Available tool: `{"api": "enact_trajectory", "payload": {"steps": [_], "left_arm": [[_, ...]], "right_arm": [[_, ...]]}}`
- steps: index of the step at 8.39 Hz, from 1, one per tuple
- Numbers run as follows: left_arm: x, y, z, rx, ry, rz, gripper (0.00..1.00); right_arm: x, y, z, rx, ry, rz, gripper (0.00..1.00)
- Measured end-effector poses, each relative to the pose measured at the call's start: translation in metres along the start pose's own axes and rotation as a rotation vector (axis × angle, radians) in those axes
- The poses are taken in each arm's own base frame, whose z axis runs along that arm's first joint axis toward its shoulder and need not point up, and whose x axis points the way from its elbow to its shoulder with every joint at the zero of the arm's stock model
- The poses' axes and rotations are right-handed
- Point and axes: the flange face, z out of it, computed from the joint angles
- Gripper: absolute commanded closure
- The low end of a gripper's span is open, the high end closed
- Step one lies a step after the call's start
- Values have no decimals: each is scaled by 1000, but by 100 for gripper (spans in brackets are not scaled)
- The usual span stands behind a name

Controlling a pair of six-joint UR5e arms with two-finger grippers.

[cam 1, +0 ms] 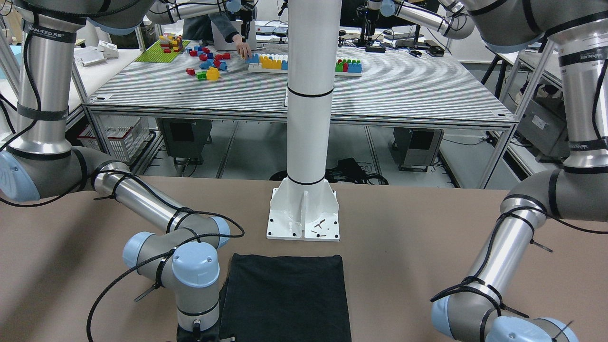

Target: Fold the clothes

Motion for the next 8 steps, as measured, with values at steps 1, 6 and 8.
{"api": "enact_trajectory", "payload": {"steps": [1, 6, 8], "left_arm": [[3, 0, -3, 2, 8, 1, 0], [9, 1, -11, 8, 24, 3, 0], [7, 2, -14, 11, 29, 5, 0]], "right_arm": [[-13, 21, -16, 1, -45, 146, 5], [-38, 159, -58, -88, -130, 795, 14], [-58, 222, -53, -87, -113, 930, 14]]}}
